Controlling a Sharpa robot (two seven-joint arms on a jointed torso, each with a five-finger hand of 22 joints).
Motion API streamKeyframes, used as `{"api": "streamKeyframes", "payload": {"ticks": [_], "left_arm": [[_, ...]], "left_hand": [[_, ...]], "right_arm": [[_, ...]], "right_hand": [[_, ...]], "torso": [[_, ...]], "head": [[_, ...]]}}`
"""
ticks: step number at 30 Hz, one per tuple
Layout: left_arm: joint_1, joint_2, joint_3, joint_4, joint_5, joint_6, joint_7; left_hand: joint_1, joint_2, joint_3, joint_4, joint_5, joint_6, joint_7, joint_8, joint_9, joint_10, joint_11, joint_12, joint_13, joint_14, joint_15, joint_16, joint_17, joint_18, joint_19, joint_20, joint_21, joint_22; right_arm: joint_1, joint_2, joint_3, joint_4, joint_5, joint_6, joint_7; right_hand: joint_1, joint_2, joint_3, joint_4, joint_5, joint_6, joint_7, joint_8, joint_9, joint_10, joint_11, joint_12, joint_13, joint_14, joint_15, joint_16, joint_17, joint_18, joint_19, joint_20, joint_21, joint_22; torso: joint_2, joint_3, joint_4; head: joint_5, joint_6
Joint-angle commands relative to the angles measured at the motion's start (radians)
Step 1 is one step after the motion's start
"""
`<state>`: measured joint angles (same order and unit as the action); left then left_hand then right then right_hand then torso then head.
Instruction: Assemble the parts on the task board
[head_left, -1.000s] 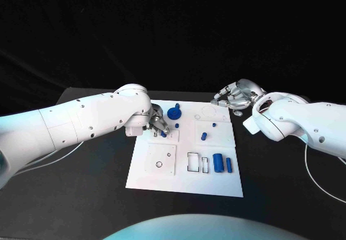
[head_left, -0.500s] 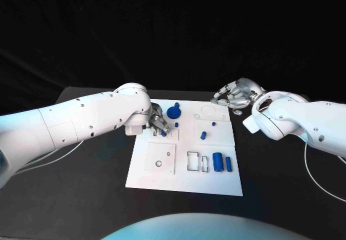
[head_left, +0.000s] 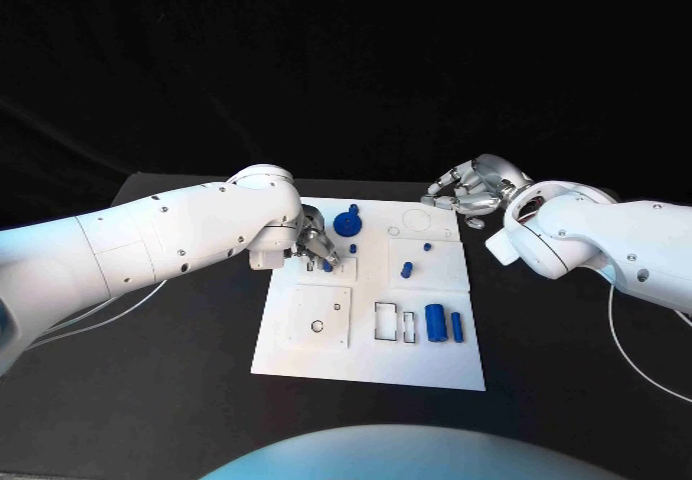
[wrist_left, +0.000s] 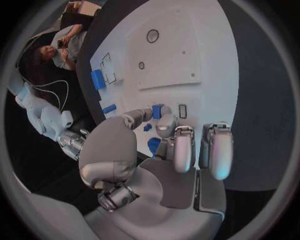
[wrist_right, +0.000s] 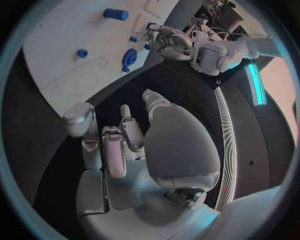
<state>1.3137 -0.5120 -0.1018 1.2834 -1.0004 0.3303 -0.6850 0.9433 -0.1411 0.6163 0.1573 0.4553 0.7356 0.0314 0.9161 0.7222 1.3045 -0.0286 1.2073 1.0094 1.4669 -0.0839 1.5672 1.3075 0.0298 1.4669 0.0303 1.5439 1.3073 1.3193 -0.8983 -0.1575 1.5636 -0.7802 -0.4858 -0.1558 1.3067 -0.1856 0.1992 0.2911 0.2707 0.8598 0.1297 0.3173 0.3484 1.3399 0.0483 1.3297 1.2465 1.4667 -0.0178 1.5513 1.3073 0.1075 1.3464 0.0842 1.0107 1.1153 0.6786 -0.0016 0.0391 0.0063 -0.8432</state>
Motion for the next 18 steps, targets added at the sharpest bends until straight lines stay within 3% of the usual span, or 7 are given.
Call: {"api": "streamKeyframes", "payload": {"ticks": [1,7,12,18], "left_arm": [[0.0,0.002,0.0,0.0,0.006,0.023,-0.003],[0.0,0.001,0.0,-0.001,0.007,0.026,-0.003],[0.0,0.0,0.0,-0.003,0.008,0.027,-0.003],[0.0,0.0,0.0,-0.008,0.009,0.023,-0.002]], "left_hand": [[-0.008,0.001,-0.006,0.002,-0.006,0.003,0.004,-0.007,-0.002,0.0,-0.004,0.0,0.0,0.103,-0.004,0.002,0.261,-0.018,0.074,-0.005,-0.001,0.226],[-0.015,0.002,-0.016,0.016,-0.019,0.005,0.005,-0.008,-0.004,0.0,-0.004,0.0,0.001,0.103,-0.004,0.001,0.259,-0.018,0.073,-0.005,-0.002,0.225],[-0.019,-0.001,-0.038,0.041,-0.074,0.007,0.005,-0.01,-0.007,-0.001,-0.003,0.001,0.001,0.103,-0.003,0.001,0.259,-0.017,0.073,-0.004,-0.004,0.225],[-0.025,-0.001,-0.055,0.066,-0.109,0.008,0.007,-0.012,-0.01,-0.002,-0.002,0.001,0.001,0.103,-0.002,0.001,0.258,-0.017,0.072,-0.003,-0.005,0.224]], "right_arm": [[-0.001,0.0,0.0,0.0,-0.002,0.002,0.01],[-0.001,0.0,0.0,0.0,-0.001,0.002,0.01],[-0.001,-0.001,0.0,0.0,-0.001,0.0,0.014],[-0.001,-0.002,0.0,0.0,-0.001,-0.002,0.016]], "right_hand": [[-0.009,-0.001,-0.001,0.0,-0.007,-0.008,0.001,0.006,0.002,-0.001,0.0,-0.006,0.0,0.089,-0.005,-0.007,0.203,0.017,-0.003,-0.003,-0.006,-0.002],[-0.013,0.0,-0.002,0.0,-0.009,-0.009,0.001,0.006,0.002,-0.001,0.0,-0.006,0.0,0.089,-0.005,-0.007,0.203,0.017,-0.003,-0.003,-0.006,-0.001],[-0.02,-0.001,-0.006,0.0,-0.013,-0.009,0.0,0.007,0.004,-0.001,0.0,-0.006,-0.001,0.088,-0.005,-0.008,0.199,0.018,-0.004,-0.003,-0.011,-0.005],[-0.027,-0.001,-0.011,0.001,-0.012,-0.01,0.0,0.008,0.006,-0.001,0.0,-0.006,-0.001,0.088,-0.005,-0.009,0.198,0.018,-0.005,-0.003,-0.015,-0.006]], "torso": [[0.0,-0.0005,0.0002],[0.0,-0.0008,0.0004],[0.0,-0.0006,0.0],[0.0,-0.0005,-0.0002]], "head": [[0.0,0.0],[-0.001,-0.001],[0.0,-0.002],[0.0,-0.001]]}}
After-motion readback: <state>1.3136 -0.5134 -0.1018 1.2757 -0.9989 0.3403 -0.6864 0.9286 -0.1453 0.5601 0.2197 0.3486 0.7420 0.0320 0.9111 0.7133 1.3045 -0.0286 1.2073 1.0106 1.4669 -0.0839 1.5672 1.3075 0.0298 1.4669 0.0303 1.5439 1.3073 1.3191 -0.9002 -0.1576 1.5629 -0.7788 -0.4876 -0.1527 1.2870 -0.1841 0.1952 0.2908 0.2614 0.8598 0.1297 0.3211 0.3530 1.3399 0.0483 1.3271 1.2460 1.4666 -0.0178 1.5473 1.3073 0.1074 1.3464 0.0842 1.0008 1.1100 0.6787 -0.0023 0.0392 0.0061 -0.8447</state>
